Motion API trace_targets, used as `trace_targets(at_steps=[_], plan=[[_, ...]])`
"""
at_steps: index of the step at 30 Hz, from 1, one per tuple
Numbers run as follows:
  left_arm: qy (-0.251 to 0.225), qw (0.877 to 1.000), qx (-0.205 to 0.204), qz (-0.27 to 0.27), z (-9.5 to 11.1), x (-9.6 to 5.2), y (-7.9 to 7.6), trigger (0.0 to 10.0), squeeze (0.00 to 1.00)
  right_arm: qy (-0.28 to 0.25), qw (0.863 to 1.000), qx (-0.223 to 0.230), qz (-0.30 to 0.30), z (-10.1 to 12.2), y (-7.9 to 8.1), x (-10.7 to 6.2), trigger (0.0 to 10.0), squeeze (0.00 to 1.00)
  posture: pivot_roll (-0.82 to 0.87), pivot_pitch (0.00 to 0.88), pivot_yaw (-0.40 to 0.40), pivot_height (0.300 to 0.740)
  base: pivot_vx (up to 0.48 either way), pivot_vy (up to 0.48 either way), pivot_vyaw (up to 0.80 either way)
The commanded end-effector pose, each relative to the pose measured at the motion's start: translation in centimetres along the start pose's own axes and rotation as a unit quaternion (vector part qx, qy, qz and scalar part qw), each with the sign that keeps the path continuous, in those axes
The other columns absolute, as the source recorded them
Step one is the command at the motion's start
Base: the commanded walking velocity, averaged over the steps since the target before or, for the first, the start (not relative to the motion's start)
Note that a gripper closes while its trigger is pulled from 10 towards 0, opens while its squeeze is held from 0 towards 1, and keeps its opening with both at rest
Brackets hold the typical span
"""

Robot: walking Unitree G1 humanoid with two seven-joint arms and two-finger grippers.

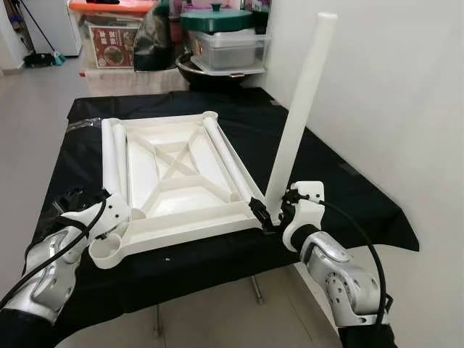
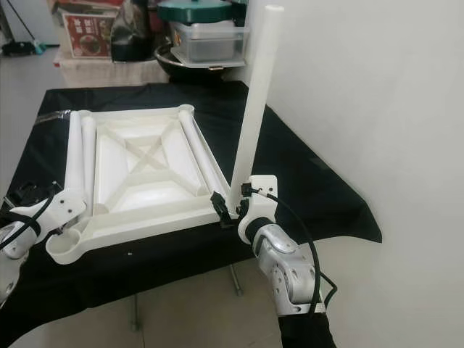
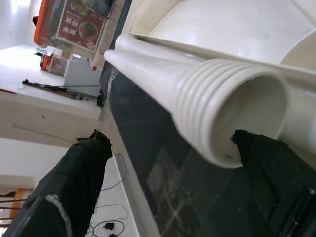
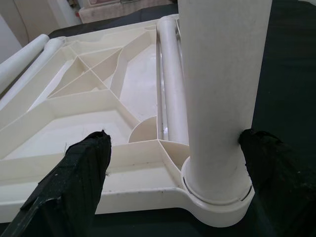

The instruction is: Building children table

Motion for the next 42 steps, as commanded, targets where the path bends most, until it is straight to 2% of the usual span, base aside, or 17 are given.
trace_targets(at_steps=[1,3,4,7,16,23,36,37,38,40,41,42], plan=[[0.002,1.000,-0.005,0.003,-0.2,0.3,-0.6,7.1,0.00,-0.005,1.000,-0.002,0.012,0.1,0.6,0.2,10.0,0.00,0.06,0.000,-0.066,0.740,0.000,0.000,0.00],[0.002,1.000,-0.005,0.003,-0.2,0.3,-0.6,7.1,0.00,-0.005,1.000,-0.002,0.012,0.1,0.6,0.2,10.0,0.00,0.06,0.000,-0.066,0.740,0.000,0.000,0.00],[-0.002,1.000,-0.014,0.002,-0.1,0.4,-1.1,0.0,0.00,-0.004,1.000,-0.005,0.010,0.0,0.6,0.2,10.0,0.00,0.05,0.000,-0.065,0.740,0.000,0.000,0.00],[-0.007,1.000,-0.026,-0.014,0.3,0.6,-3.0,0.0,0.00,-0.001,1.000,-0.009,0.009,-0.3,0.6,0.3,10.0,0.00,0.05,0.000,-0.064,0.740,0.000,0.000,0.00],[-0.007,0.999,-0.026,-0.021,0.1,0.7,-4.6,0.0,0.00,-0.002,1.000,-0.012,0.010,-0.4,0.5,0.4,10.0,0.00,0.05,0.000,-0.066,0.740,0.000,0.000,0.00],[-0.015,1.000,-0.016,-0.013,0.2,1.0,-4.8,0.0,0.00,-0.003,1.000,-0.014,0.009,-0.5,0.5,0.3,10.0,0.00,0.04,0.000,-0.063,0.740,0.000,0.000,0.00],[-0.048,0.999,-0.019,0.014,1.8,1.2,-4.3,0.0,0.00,-0.006,1.000,-0.016,0.010,-0.5,0.7,0.4,10.0,0.00,0.04,0.000,-0.065,0.740,0.000,0.000,0.00],[-0.065,0.997,-0.032,0.030,2.5,1.2,-3.7,10.0,0.00,-0.006,1.000,-0.016,0.009,-0.5,0.7,0.5,10.0,0.00,0.04,0.000,-0.067,0.740,0.000,0.000,0.00],[-0.077,0.995,-0.042,0.040,3.0,1.2,-3.3,10.0,0.00,-0.007,1.000,-0.016,0.009,-0.4,0.7,0.6,10.0,0.00,0.04,0.000,-0.067,0.740,0.000,0.000,0.00],[-0.113,0.987,-0.093,0.060,4.4,1.1,-2.2,10.0,0.00,-0.011,1.000,-0.013,0.011,-0.2,0.8,0.7,10.0,0.00,0.04,0.000,-0.069,0.740,0.000,0.000,0.00],[-0.113,0.987,-0.093,0.060,4.4,1.1,-2.2,10.0,0.00,-0.011,1.000,-0.013,0.011,-0.2,0.8,0.7,10.0,0.00,0.04,0.000,-0.069,0.740,0.000,0.000,0.00],[-0.134,0.982,-0.115,0.071,5.2,0.9,-1.4,10.0,0.00,-0.012,1.000,-0.008,0.015,-0.1,1.0,0.8,10.0,0.00,0.05,0.000,-0.070,0.740,0.000,0.000,0.00]])
Point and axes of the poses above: a point about 5 cm out from each wrist's last joint towards the gripper, its own x axis pointing out of the wrist towards the gripper, its own z axis along the axis of the wrist's last joint, y = z × x, the point moved 4 cm from there along x, pointing out of the wrist towards the gripper, and after that the axes turned 3 degrees about x, right-handed, at the moved point
